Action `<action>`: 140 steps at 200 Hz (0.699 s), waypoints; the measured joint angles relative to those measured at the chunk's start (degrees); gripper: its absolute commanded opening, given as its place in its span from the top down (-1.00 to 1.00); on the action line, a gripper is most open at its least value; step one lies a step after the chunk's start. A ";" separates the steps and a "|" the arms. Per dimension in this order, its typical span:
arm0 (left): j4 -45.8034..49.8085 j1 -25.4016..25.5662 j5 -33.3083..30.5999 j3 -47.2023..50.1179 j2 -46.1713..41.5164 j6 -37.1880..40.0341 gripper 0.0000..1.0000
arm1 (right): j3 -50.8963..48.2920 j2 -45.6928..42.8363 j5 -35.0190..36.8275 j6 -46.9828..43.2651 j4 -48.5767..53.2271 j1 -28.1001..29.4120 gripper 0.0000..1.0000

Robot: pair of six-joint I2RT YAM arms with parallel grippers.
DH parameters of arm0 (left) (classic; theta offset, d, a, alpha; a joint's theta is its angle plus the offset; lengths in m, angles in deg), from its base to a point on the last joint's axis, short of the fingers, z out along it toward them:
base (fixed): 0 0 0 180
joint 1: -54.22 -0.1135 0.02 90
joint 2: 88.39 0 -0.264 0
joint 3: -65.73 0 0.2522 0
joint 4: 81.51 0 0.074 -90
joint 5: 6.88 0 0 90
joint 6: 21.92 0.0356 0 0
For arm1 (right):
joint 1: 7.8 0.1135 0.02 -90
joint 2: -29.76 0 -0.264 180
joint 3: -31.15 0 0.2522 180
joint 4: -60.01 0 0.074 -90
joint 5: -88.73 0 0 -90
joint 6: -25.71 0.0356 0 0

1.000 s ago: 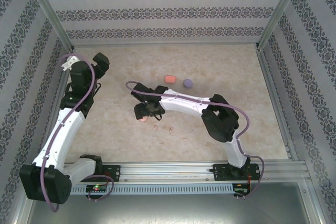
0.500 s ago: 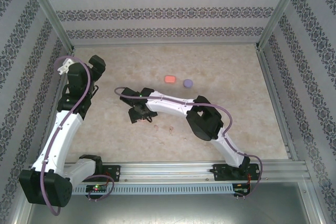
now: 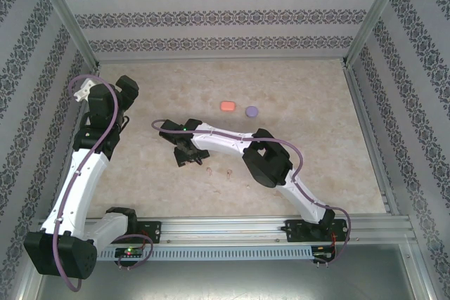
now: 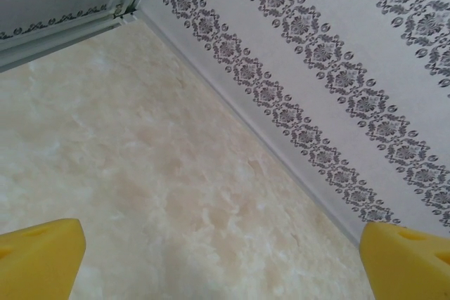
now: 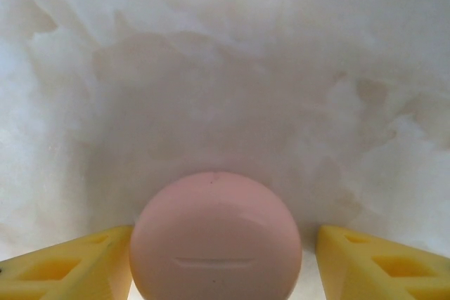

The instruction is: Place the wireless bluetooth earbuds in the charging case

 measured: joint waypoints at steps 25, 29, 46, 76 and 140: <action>1.38 0.00 0.15 0.00 0.00 -0.02 -0.99 | 1.20 0.72 0.07 0.00 0.57 0.00 -0.34; 1.40 0.00 0.26 0.00 0.00 0.00 -0.99 | 1.46 0.87 0.09 0.00 0.79 0.00 -0.34; 1.40 0.00 1.05 0.02 0.00 0.00 -0.99 | 2.82 1.64 0.11 -0.17 1.73 0.00 -0.30; 1.38 0.00 3.02 0.59 0.00 0.20 -0.99 | 3.72 2.10 0.07 -0.55 2.12 0.00 -0.16; 1.62 0.00 5.70 1.70 0.98 0.72 -0.99 | 3.89 2.01 0.02 -1.62 1.92 -0.04 0.27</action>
